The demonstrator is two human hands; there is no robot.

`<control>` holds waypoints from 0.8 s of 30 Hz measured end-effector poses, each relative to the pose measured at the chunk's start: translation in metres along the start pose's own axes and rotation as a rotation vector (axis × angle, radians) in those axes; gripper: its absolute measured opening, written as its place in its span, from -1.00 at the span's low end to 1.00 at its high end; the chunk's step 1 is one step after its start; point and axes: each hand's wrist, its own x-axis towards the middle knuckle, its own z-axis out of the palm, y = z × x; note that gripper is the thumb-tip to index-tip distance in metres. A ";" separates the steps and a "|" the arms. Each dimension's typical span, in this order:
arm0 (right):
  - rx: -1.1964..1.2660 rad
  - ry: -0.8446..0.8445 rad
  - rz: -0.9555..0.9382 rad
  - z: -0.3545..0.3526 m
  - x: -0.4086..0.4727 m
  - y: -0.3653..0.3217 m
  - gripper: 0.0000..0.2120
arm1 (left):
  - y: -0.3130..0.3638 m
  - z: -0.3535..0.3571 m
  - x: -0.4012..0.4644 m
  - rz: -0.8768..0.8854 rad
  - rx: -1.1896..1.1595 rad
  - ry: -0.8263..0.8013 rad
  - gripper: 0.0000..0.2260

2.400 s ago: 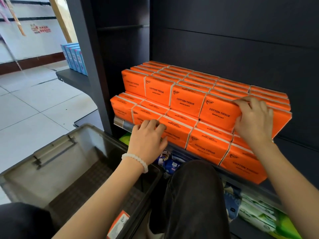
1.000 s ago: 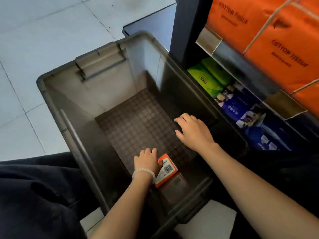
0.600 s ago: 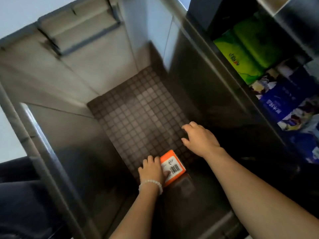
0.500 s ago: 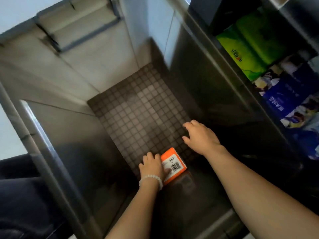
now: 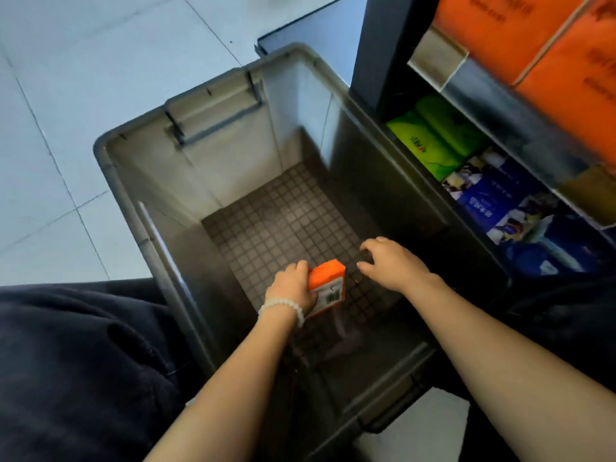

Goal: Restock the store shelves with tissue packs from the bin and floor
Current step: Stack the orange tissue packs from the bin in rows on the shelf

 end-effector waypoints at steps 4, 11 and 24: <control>0.160 0.023 0.011 -0.010 -0.016 -0.008 -0.56 | 0.013 -0.043 -0.014 0.115 -0.018 0.168 -0.64; 0.355 0.072 0.011 -0.016 -0.020 -0.012 -0.46 | 0.028 -0.079 -0.033 0.243 -0.142 0.262 -0.60; 0.542 0.020 -0.111 -0.010 -0.016 -0.015 -0.59 | 0.029 -0.097 -0.035 0.213 -0.179 0.190 -0.62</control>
